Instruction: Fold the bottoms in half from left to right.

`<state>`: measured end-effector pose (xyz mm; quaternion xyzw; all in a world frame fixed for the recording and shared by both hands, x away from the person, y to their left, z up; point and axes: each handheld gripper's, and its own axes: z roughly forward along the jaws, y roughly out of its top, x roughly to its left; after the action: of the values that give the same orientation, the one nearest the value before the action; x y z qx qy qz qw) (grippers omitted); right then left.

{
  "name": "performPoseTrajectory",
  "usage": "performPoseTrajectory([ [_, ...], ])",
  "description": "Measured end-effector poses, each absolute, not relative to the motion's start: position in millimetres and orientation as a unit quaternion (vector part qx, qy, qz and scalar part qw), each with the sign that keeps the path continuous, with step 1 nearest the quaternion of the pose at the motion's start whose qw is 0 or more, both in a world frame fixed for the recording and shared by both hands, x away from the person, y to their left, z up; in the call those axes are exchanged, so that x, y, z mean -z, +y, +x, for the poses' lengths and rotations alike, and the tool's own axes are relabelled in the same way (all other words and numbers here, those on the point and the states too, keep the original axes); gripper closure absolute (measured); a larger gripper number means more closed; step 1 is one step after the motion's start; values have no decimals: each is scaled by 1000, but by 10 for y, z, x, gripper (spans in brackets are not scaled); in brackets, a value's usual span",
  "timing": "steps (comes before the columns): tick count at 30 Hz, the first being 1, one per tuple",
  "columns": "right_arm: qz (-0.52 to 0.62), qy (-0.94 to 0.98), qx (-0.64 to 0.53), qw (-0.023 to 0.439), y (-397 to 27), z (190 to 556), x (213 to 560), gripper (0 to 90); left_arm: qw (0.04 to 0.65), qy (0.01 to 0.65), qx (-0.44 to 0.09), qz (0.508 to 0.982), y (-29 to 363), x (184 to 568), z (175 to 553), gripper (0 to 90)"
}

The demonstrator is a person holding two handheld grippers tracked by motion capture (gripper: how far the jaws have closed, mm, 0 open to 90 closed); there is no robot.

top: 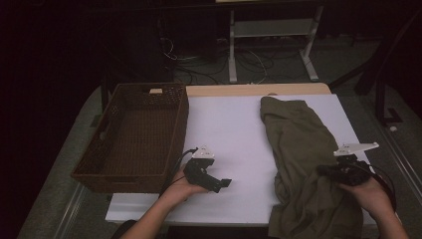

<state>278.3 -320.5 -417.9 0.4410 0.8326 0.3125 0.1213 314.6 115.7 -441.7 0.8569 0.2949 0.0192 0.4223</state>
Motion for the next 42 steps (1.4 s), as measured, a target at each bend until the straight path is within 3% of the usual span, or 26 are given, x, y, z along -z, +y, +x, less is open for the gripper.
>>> performPoseTrajectory([
  [3,446,833,-306,112,-3228,2772,4239,848,422,294,-17,857,1143,4418,3145,0],
  [5,449,830,-310,117,-3232,2779,4244,750,422,294,-17,857,1137,4417,3143,0],
  [6,452,823,-324,120,-3219,2786,4212,639,422,294,-15,858,1135,4415,3144,0],
  [7,452,823,-324,120,-3219,2786,4212,639,422,292,-14,858,1130,4410,3143,0],
  [9,446,815,-348,128,-3193,2783,4184,516,423,291,-14,858,1104,4393,3135,0],
  [14,440,796,-389,143,-3130,2847,4080,398,434,271,-11,859,975,4343,3108,48],
  [20,443,784,-404,161,-3089,3009,4080,354,447,254,-5,858,758,4278,3142,166],
  [33,456,782,-388,174,-3073,3052,4195,287,448,198,27,871,140,4263,3215,513],
  [42,458,777,-392,180,-3090,3049,4186,286,437,170,55,882,-238,4360,3241,619],
])
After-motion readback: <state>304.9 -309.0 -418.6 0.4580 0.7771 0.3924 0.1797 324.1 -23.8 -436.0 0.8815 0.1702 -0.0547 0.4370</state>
